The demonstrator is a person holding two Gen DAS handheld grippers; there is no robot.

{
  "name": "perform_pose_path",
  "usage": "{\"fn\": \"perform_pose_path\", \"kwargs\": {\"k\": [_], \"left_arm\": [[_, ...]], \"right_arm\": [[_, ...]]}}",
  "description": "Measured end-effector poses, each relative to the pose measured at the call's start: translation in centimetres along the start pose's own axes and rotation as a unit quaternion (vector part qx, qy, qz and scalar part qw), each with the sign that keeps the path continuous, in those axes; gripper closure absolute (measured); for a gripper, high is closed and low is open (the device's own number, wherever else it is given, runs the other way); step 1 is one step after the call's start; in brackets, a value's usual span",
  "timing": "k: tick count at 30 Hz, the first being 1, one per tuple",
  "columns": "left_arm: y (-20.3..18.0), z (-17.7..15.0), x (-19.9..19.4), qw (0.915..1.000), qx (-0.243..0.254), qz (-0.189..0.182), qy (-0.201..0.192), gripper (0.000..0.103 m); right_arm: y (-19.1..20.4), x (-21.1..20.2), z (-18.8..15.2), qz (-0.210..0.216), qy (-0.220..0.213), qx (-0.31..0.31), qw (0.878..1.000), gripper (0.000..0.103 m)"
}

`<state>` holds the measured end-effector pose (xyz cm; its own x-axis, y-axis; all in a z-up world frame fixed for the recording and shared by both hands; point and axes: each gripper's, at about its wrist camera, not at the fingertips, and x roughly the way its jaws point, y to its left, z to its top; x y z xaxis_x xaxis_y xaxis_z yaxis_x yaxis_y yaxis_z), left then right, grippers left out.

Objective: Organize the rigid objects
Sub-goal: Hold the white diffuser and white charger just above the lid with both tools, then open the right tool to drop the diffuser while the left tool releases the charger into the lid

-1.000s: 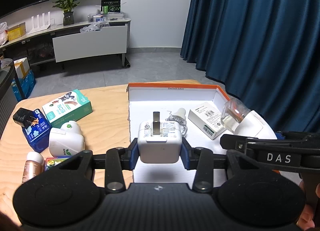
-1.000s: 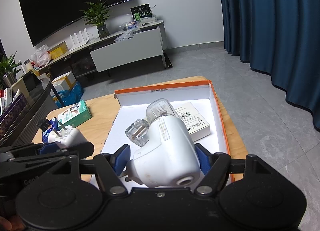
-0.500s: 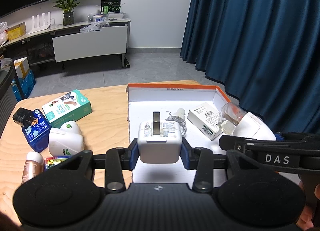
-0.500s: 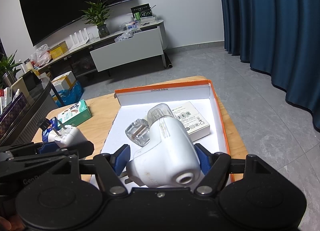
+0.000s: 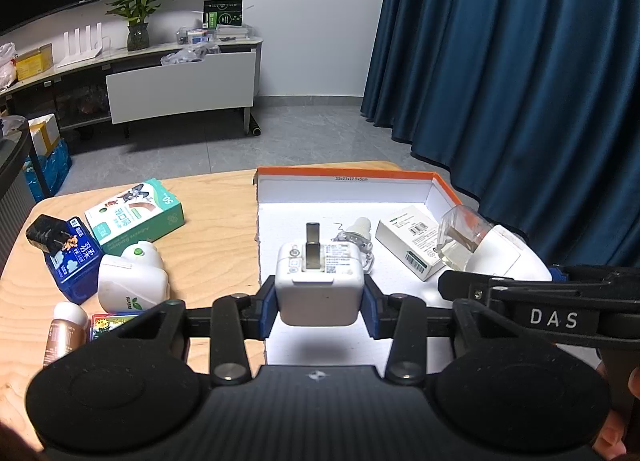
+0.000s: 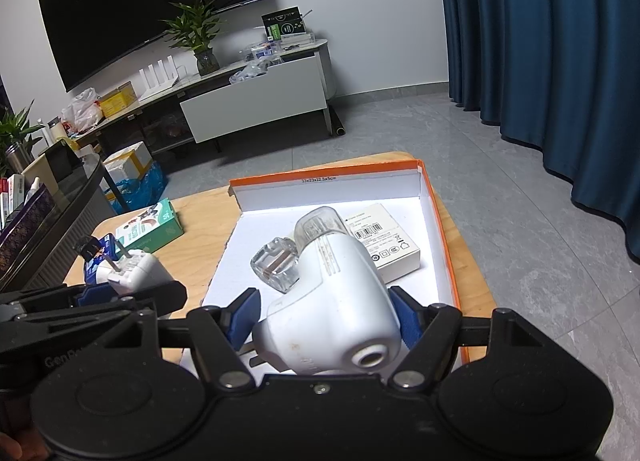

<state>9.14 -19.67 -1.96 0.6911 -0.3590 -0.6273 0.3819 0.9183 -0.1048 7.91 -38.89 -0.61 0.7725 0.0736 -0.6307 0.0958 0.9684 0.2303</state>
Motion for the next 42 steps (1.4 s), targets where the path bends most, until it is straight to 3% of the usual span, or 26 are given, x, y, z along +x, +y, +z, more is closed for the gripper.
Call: {"fn": "perform_pose_path", "kwargs": {"k": [42], "left_arm": [[0.31, -0.05, 0.68, 0.9999, -0.005, -0.004, 0.009, 0.060]], "right_arm": [[-0.42, 0.77, -0.22, -0.009, 0.018, -0.011, 1.000, 0.019]]}}
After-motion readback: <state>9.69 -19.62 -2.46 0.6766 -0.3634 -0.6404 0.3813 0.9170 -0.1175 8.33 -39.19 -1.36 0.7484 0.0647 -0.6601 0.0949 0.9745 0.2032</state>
